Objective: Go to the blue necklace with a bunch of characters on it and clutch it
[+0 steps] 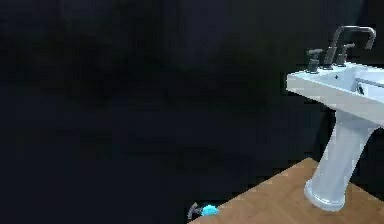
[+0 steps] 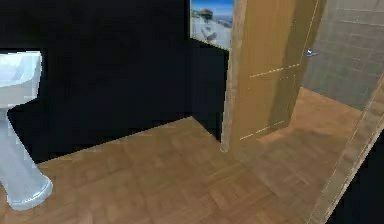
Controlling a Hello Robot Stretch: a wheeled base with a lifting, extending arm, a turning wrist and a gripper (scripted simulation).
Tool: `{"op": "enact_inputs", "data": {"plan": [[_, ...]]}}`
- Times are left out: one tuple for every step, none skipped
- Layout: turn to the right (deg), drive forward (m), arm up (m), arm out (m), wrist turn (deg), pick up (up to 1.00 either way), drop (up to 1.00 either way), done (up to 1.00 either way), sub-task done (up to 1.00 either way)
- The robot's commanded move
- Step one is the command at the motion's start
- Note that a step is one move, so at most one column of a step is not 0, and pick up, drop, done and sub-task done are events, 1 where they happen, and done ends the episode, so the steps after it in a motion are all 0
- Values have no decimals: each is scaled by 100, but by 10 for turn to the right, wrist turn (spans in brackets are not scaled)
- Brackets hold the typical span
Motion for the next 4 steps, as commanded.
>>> {"op": "enact_inputs", "data": {"plan": [[450, 0, 0, 0, 0, 0, 0, 0, 0], [450, 0, 0, 0, 0, 0, 0, 0, 0], [360, 0, 0, 0, 0, 0, 0, 0, 0], [0, 80, 0, 0, 0, 0, 0, 0, 0]]}}
